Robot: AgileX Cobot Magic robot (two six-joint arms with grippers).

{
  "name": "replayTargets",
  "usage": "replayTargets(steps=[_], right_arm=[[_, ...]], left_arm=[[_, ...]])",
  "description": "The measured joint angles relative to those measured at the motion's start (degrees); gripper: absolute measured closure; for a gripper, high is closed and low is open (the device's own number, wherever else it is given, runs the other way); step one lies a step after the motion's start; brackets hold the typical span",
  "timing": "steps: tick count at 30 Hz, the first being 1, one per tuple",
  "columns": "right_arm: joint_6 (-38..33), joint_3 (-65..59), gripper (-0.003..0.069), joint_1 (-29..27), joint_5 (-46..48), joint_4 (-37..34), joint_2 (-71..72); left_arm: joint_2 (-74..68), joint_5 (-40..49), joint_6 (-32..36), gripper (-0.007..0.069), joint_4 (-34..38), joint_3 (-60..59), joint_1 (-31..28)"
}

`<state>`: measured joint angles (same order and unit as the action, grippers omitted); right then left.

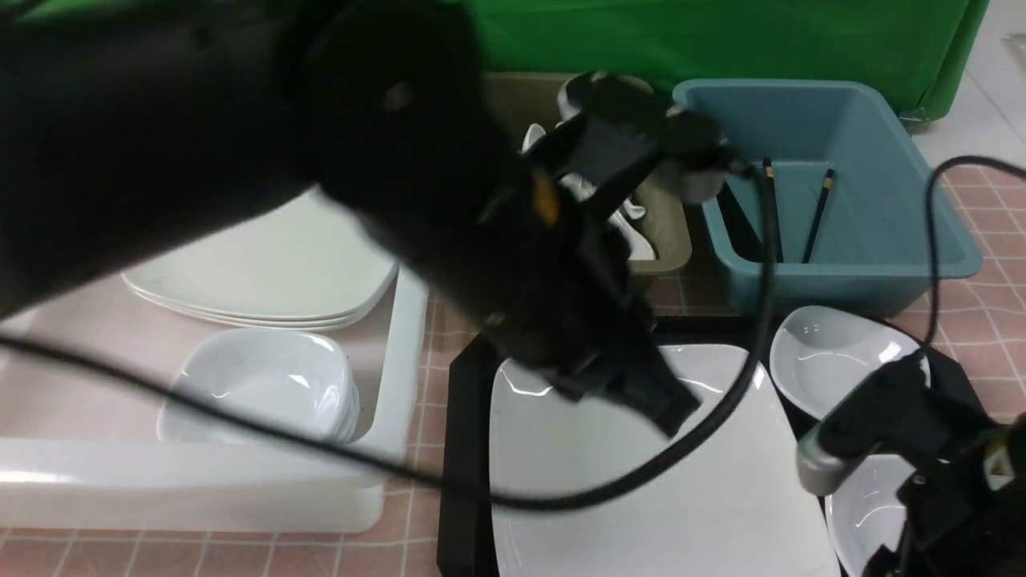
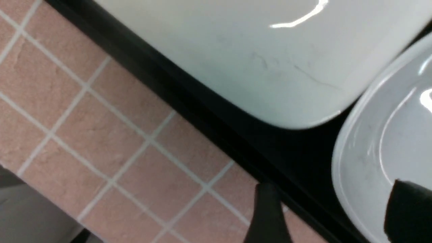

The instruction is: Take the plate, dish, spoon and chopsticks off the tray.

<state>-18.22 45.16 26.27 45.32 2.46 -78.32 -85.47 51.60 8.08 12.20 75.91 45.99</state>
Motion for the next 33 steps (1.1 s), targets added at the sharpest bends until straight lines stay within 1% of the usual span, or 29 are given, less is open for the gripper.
replayTargets(steps=[4, 7, 10, 14, 16, 17, 19, 20, 25, 27, 30, 31, 32, 33], right_arm=[[1.24, 0.00, 0.0155, 0.34, -2.78, 2.62, -4.07], [1.28, 0.00, 0.0155, 0.34, -3.18, 3.41, -7.63], [1.60, -0.05, 0.0155, 0.34, -3.43, 4.24, -10.81], [4.36, -0.05, 0.0160, 0.34, -3.65, 6.58, -13.20], [5.40, -0.05, 0.0204, 0.34, -3.63, 8.35, -13.95], [5.55, -0.05, 0.0211, 0.34, -3.69, 8.42, -14.05], [5.78, -0.05, 0.0324, 0.34, -4.14, 9.07, -14.15], [5.77, -0.05, 0.0404, 0.42, -4.44, 9.41, -14.15], [5.57, 0.21, 0.0411, 0.48, -3.60, 10.05, -13.09], [5.57, 0.69, 0.0425, 0.48, -2.50, 10.05, -12.17], [5.97, 3.57, 0.0507, 0.48, 2.40, 9.77, -7.93], [5.98, 3.78, 0.0519, 0.48, 2.79, 9.77, -7.61], [6.74, 5.84, 0.0568, 0.48, 6.01, 10.20, -5.01], [6.87, 6.10, 0.0571, 0.48, 6.43, 10.20, -4.30]], left_arm=[[5.50, -1.83, 0.55, 0.0631, 0.21, -7.30, 0.00], [8.17, -2.12, 0.68, 0.0630, 0.21, -10.31, 0.00], [9.29, -2.17, 0.72, 0.0629, 0.21, -11.11, 0.00], [9.63, -2.68, 0.72, 0.0628, 0.21, -11.15, 0.00], [9.63, -3.27, 0.72, 0.0628, 0.28, -11.15, 0.00], [9.63, -3.34, 0.72, 0.0628, 0.28, -11.15, 0.00], [9.63, -4.01, 0.72, 0.0628, 0.28, -11.15, 0.00], [9.63, -4.53, 0.72, 0.0628, 0.43, -11.15, 0.00], [9.63, -6.48, 0.72, 0.0628, 0.43, -11.15, 0.00], [9.63, -7.20, 0.72, 0.0628, 0.43, -11.15, 0.00], [9.63, -8.75, 0.00, 0.0628, 0.43, -11.15, 0.00], [9.63, -8.88, -0.15, 0.0628, 0.43, -11.15, 0.00], [9.63, -9.71, -1.44, 0.0628, -0.35, -11.15, 0.00], [9.63, -9.79, -1.76, 0.0628, -0.75, -11.15, 0.00]])
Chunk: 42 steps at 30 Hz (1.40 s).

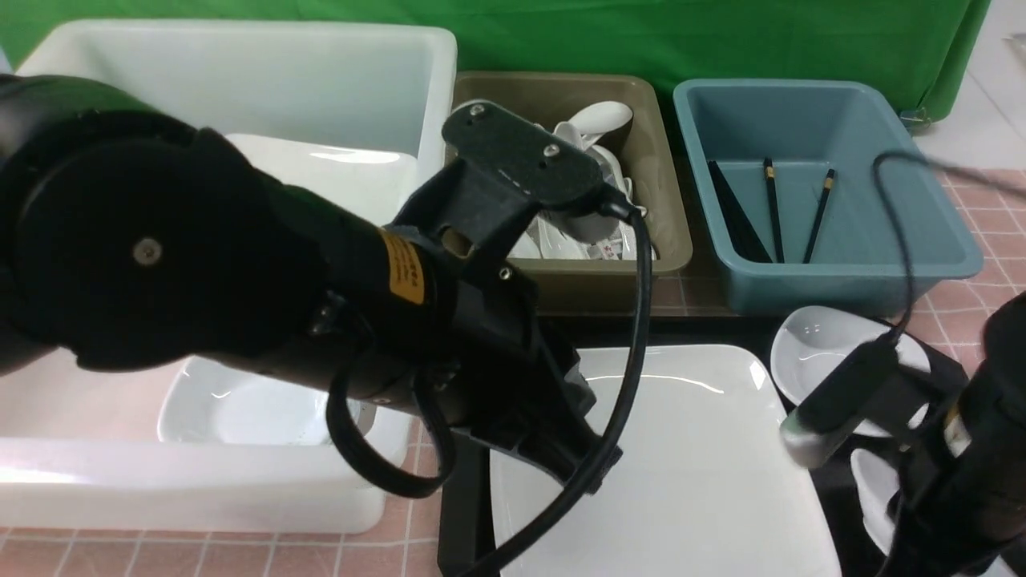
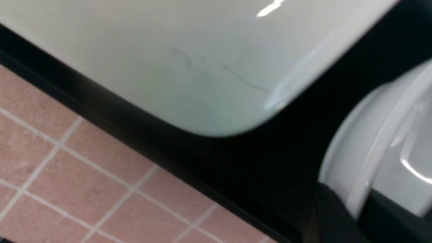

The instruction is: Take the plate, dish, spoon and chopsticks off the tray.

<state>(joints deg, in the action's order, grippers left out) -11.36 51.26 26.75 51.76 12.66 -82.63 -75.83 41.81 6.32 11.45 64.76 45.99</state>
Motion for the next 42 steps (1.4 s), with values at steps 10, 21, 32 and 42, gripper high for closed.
replayTargets(steps=[10, 21, 32, 42], right_arm=[[-2.85, 22.75, 0.0578, 0.00, 4.38, -10.99, 8.91], [-8.46, 48.33, 0.0578, 12.61, 2.34, -24.06, -7.67], [-10.56, 63.86, 0.0578, 25.34, -3.68, -24.52, -31.13], [-13.34, 68.85, 0.0577, 26.77, -11.76, -23.37, -45.18]], left_arm=[[2.59, 4.68, -13.82, 0.0628, -18.03, 1.68, -0.59], [12.15, 13.33, -15.69, 0.0627, -18.22, 2.32, -26.59], [20.51, 13.97, -12.38, 0.0625, -10.19, -2.61, -50.62], [22.95, 14.57, -9.44, 0.0625, -7.95, -7.26, -53.32]])
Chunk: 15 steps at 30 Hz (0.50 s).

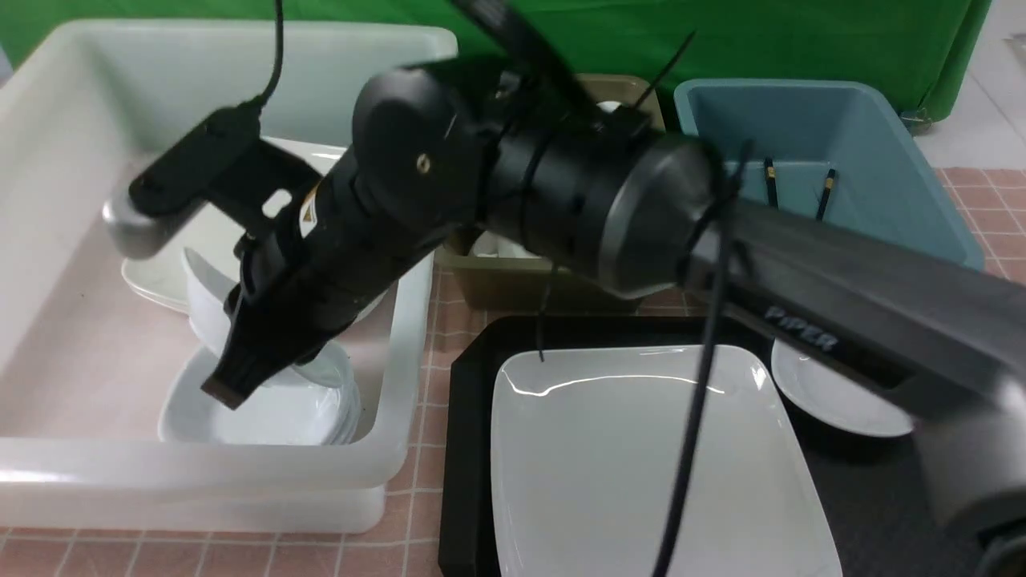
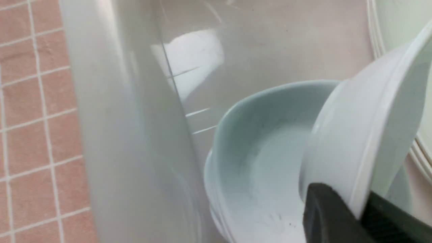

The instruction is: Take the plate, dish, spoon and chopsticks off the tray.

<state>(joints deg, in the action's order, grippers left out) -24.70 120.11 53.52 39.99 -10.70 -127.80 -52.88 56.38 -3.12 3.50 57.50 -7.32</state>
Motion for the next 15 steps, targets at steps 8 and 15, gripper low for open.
replayTargets(steps=[8, 15], right_arm=[[-0.20, 0.06, 0.0277, 1.11, -1.02, 0.46, -0.86], [1.92, 0.06, 0.0137, 1.70, 7.31, 5.39, 3.56]], left_arm=[[0.00, 0.18, 3.12, 0.0624, 1.18, -0.38, 0.00], [0.00, 0.51, 5.66, 0.0624, 3.37, -0.38, 0.08]])
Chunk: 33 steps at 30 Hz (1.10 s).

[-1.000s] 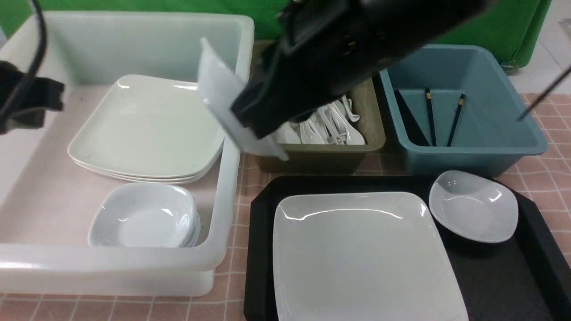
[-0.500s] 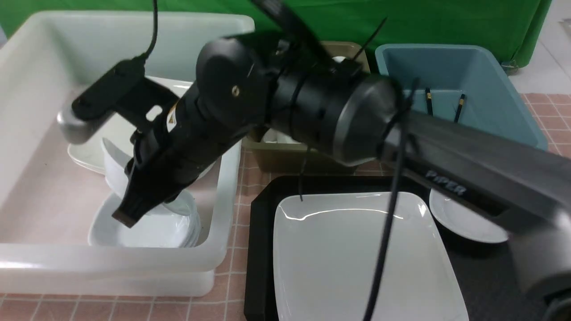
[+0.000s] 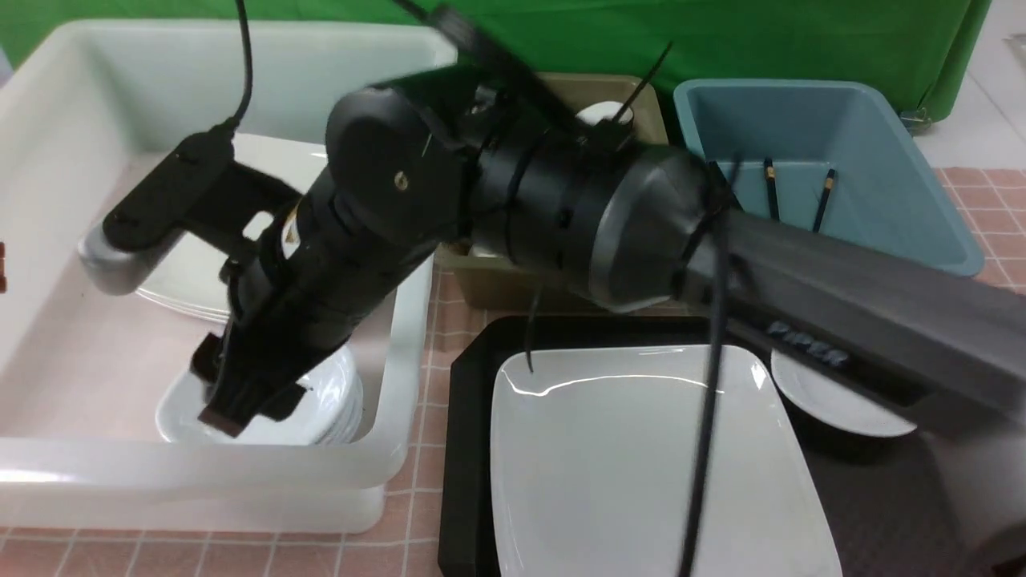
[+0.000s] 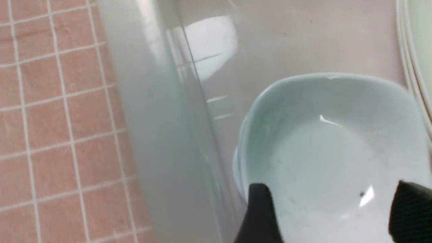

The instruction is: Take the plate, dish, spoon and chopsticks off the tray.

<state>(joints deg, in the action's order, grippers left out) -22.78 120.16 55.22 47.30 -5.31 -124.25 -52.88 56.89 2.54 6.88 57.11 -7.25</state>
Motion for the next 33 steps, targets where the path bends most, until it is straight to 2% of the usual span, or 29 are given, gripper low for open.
replayTargets(steps=[2, 3, 5, 6, 7, 8, 10, 11, 13, 14, 15, 16, 18, 21, 22, 23, 26, 28, 33], right_arm=[[3.88, 0.00, 0.0255, -0.07, 6.63, 9.45, 3.54], [6.13, 0.10, 0.0367, -0.39, 11.13, 15.23, 5.97], [7.24, 0.11, 0.0470, -0.95, 14.90, 19.49, 7.57], [8.67, -0.25, 0.0566, -2.23, 17.56, 23.18, 9.71], [10.26, -1.63, 0.0611, -4.56, 17.56, 24.15, 12.52], [10.43, -1.94, 0.0611, -4.93, 17.56, 24.16, 12.95], [11.72, -7.36, 0.0627, -10.04, 17.56, 23.28, 18.67], [11.77, -7.95, 0.0626, -10.50, 17.56, 23.22, 19.16], [13.17, -18.29, 0.0607, -18.31, 17.46, 22.76, 26.20], [13.17, -19.08, 0.0603, -18.31, 17.46, 22.76, 26.61], [14.70, -22.15, 0.0588, -20.84, 17.40, 22.64, 28.21], [16.79, -29.27, 0.0534, -24.73, 16.95, 22.47, 31.27], [18.15, -36.36, 0.0467, -28.64, 15.58, 22.47, 33.32], [19.22, -46.41, 0.0319, -33.39, 11.76, 22.40, 34.16], [19.22, -46.41, 0.0309, -33.39, 11.50, 22.40, 34.16], [19.17, -51.71, 0.0233, -35.26, 8.22, 22.21, 33.56], [19.01, -56.16, 0.0164, -36.48, 2.69, 22.15, 32.22], [18.18, -58.01, 0.0136, -36.74, -1.26, 22.07, 30.31], [15.94, -58.43, 0.0127, -36.74, -8.24, 22.61, 25.87]], left_arm=[[0.00, 0.27, 3.27, 0.0624, 3.94, 0.00, 1.12], [0.00, 0.35, 5.20, 0.0624, 7.18, 0.00, 2.50], [-0.05, 0.35, 6.87, 0.0624, 9.47, 0.00, 4.02], [-0.18, 0.24, 8.55, 0.0624, 12.05, 0.00, 6.20], [-0.64, -0.08, 9.93, 0.0625, 14.13, 0.00, 9.19], [-0.72, -0.16, 10.09, 0.0627, 14.72, 0.00, 9.64], [-1.94, -1.50, 11.31, 0.0632, 16.07, 0.00, 15.85], [-2.22, -1.64, 11.45, 0.0632, 16.07, 0.00, 16.96], [-5.22, -3.97, 11.56, 0.0636, 14.82, 0.00, 25.49], [-5.22, -4.13, 11.48, 0.0636, 14.73, 0.00, 26.07], [-6.49, -5.06, 11.12, 0.0636, 14.29, 0.00, 28.38], [-8.91, -7.74, 10.15, 0.0636, 13.40, 0.00, 33.33], [-12.06, -10.40, 9.36, 0.0636, 12.75, 0.00, 37.37], [-17.76, -14.39, 9.19, 0.0636, 12.53, 0.39, 43.51], [-18.14, -14.56, 9.19, 0.0636, 12.53, 0.39, 43.84], [-21.52, -15.52, 9.19, 0.0636, 12.48, 1.11, 46.32], [-25.71, -16.33, 9.19, 0.0636, 12.01, 2.14, 48.12], [-28.36, -16.77, 9.19, 0.0636, 11.03, 3.02, 48.50], [-32.12, -16.96, 9.24, 0.0636, 8.50, 5.01, 48.55]])
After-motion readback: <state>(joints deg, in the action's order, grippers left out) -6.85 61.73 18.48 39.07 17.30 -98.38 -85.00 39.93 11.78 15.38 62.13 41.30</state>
